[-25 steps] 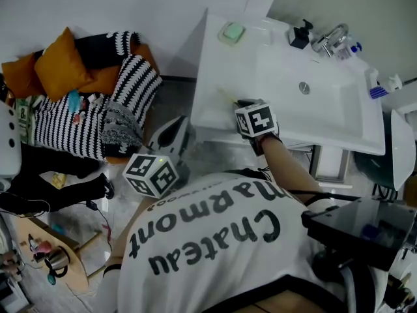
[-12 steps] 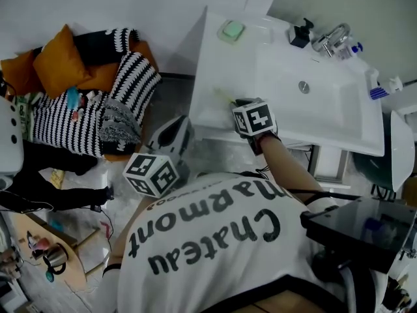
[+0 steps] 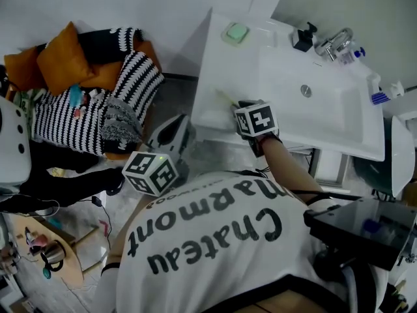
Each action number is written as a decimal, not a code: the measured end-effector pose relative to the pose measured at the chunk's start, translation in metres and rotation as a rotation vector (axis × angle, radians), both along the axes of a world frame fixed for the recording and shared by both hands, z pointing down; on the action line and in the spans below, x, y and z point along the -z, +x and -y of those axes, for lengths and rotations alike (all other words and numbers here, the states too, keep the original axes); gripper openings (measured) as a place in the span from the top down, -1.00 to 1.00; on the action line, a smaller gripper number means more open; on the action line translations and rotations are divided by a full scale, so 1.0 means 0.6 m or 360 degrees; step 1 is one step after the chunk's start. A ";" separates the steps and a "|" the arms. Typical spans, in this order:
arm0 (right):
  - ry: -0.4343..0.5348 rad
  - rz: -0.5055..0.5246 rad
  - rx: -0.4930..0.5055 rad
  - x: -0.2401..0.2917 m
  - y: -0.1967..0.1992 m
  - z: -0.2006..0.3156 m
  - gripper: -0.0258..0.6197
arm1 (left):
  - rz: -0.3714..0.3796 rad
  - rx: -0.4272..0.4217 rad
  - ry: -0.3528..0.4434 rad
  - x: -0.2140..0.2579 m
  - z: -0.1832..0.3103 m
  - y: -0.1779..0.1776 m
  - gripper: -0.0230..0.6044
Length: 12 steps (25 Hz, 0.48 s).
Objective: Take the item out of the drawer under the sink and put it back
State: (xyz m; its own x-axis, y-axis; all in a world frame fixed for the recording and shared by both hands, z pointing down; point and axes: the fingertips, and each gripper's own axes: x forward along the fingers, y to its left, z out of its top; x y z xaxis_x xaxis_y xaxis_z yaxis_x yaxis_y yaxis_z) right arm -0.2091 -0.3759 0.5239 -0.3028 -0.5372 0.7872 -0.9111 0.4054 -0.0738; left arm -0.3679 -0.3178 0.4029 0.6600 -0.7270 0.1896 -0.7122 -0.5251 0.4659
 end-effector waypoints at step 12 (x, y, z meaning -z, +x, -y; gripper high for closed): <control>0.0003 0.0024 -0.0027 0.001 -0.001 0.000 0.59 | -0.0001 -0.0012 0.0005 -0.001 0.001 -0.002 0.90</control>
State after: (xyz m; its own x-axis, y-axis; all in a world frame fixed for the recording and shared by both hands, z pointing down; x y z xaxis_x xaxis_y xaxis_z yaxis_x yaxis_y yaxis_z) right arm -0.2097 -0.3757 0.5233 -0.3055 -0.5438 0.7816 -0.9167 0.3901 -0.0869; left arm -0.3689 -0.3186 0.4033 0.6657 -0.7224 0.1872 -0.7079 -0.5320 0.4647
